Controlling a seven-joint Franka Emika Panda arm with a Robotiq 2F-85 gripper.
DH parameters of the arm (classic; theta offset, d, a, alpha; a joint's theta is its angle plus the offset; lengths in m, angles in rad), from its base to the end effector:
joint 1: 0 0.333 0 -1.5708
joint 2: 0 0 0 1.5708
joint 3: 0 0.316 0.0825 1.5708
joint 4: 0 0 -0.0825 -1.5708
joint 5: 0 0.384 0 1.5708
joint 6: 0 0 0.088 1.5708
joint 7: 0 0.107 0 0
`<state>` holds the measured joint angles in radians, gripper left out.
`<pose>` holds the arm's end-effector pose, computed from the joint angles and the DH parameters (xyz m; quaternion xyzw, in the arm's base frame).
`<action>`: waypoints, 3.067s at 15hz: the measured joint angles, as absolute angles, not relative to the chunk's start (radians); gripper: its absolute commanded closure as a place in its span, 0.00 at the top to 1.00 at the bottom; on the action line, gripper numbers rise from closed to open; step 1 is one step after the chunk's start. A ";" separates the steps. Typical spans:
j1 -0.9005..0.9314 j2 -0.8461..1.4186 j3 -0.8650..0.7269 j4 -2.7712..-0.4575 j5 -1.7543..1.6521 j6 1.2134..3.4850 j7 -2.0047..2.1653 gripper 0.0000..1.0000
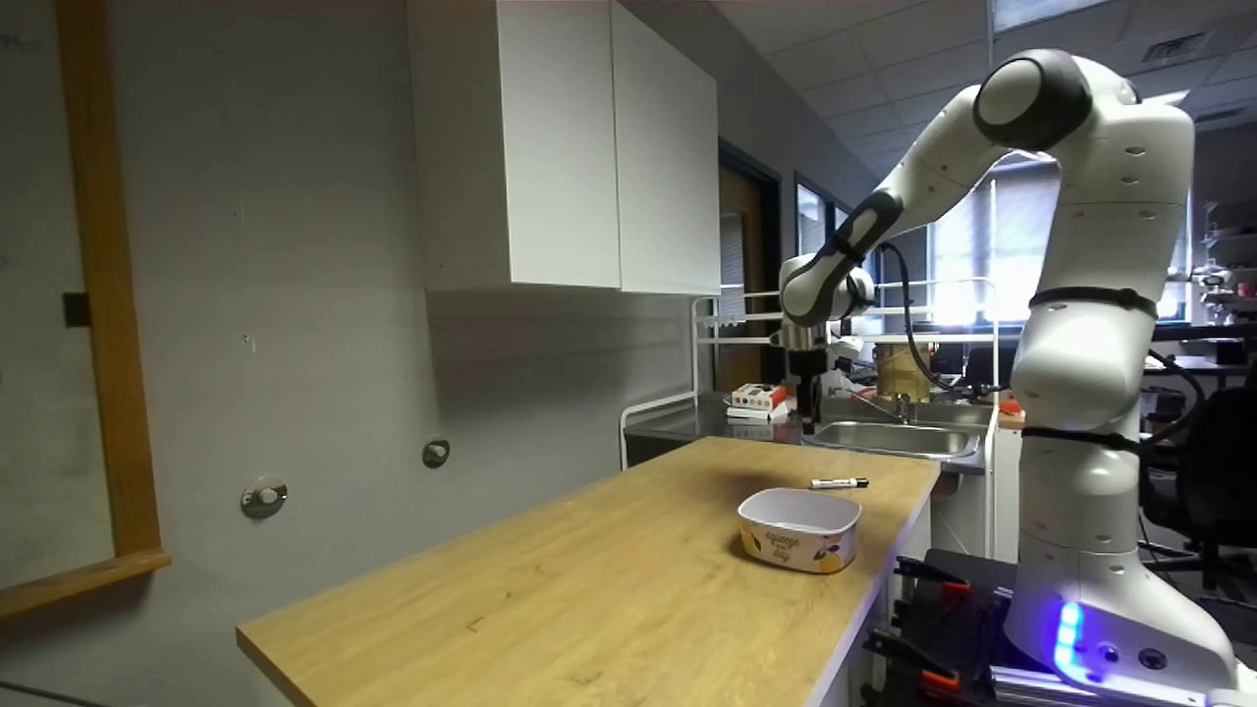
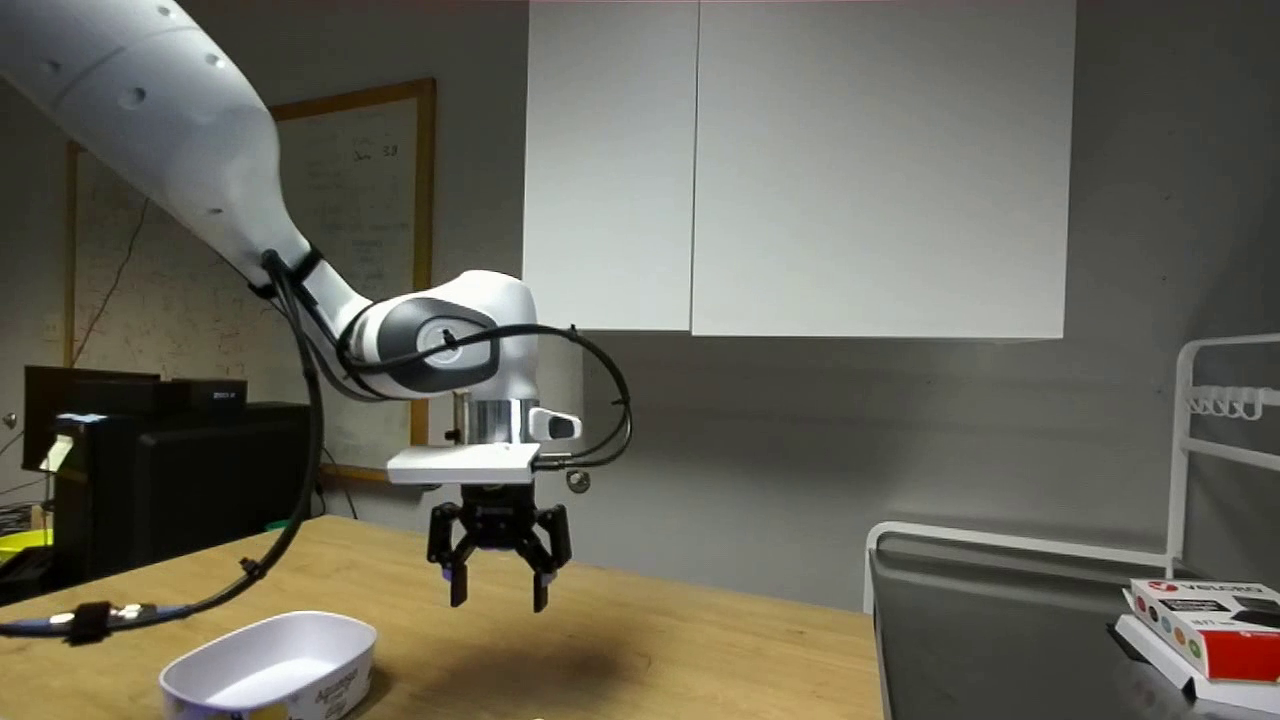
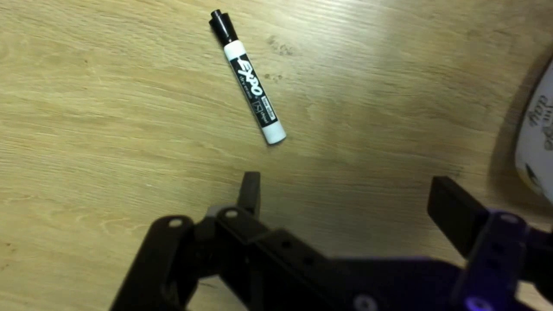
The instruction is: Put the marker in the lunchbox
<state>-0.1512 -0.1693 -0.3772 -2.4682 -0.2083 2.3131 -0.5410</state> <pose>0.3955 -0.2344 0.3533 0.9958 0.0788 -0.0203 0.0412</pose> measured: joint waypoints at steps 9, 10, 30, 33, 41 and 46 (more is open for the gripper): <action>-0.266 0.218 -0.331 -2.213 -0.099 2.353 -0.734 1.00; -0.283 0.241 -0.323 -2.192 -0.099 2.353 -0.745 1.00; -0.362 0.153 -0.253 -2.335 -0.010 2.382 -1.064 1.00; -0.347 0.154 -0.248 -2.363 -0.012 2.397 -1.083 1.00; -0.344 0.174 -0.251 -2.384 -0.050 2.423 -1.105 1.00; -0.346 0.190 -0.253 -2.382 -0.054 2.435 -1.117 1.00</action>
<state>-0.3464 0.1896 -0.2535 -2.3818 -0.0543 2.4348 -1.1172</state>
